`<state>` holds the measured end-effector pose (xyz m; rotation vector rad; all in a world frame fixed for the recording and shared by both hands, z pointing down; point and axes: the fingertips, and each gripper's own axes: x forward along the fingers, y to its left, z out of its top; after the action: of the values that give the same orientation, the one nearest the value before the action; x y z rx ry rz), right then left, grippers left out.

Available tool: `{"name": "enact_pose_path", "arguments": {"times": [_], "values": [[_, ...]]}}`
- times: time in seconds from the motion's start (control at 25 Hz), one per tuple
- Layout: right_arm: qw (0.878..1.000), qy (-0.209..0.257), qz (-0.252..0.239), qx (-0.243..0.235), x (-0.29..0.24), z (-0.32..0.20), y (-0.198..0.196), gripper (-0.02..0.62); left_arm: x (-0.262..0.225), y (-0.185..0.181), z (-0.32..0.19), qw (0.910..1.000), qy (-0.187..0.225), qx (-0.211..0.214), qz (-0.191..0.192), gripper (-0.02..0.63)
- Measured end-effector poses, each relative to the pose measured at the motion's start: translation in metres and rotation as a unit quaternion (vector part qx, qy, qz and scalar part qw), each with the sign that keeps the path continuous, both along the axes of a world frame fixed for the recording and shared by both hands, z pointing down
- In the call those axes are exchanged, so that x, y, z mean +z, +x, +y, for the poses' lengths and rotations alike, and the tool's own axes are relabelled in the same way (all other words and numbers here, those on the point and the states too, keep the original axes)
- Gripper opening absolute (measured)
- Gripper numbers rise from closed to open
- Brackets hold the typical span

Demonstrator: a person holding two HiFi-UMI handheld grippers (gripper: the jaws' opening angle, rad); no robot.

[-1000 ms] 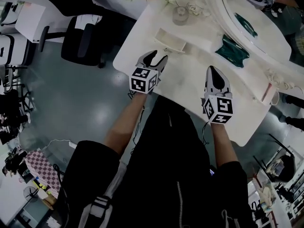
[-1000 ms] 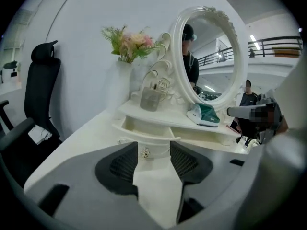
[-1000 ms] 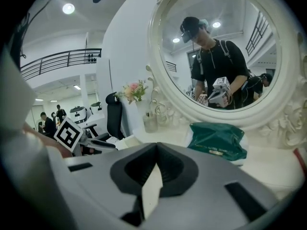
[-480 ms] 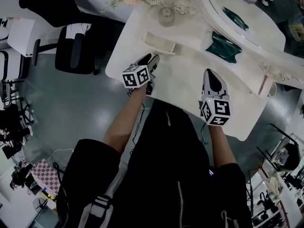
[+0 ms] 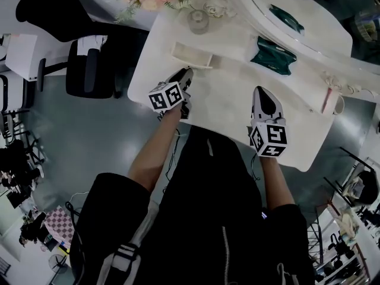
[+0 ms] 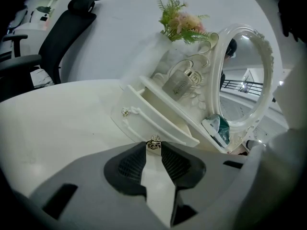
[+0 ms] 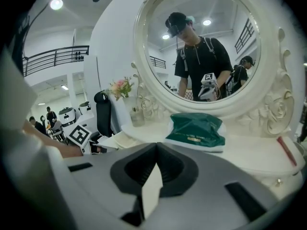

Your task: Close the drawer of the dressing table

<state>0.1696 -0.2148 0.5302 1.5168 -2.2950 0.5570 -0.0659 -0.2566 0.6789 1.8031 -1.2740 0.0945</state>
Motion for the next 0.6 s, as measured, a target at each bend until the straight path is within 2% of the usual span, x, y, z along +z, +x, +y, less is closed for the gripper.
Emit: {"name": "enact_pose_path", "arguments": {"times": [0.6], "values": [[1.0,0.003,0.001,0.01,-0.006,0.001,0.007,0.003,-0.015,-0.001,-0.003,0.9998,0.007,-0.017,-0.008,0.1]]}}
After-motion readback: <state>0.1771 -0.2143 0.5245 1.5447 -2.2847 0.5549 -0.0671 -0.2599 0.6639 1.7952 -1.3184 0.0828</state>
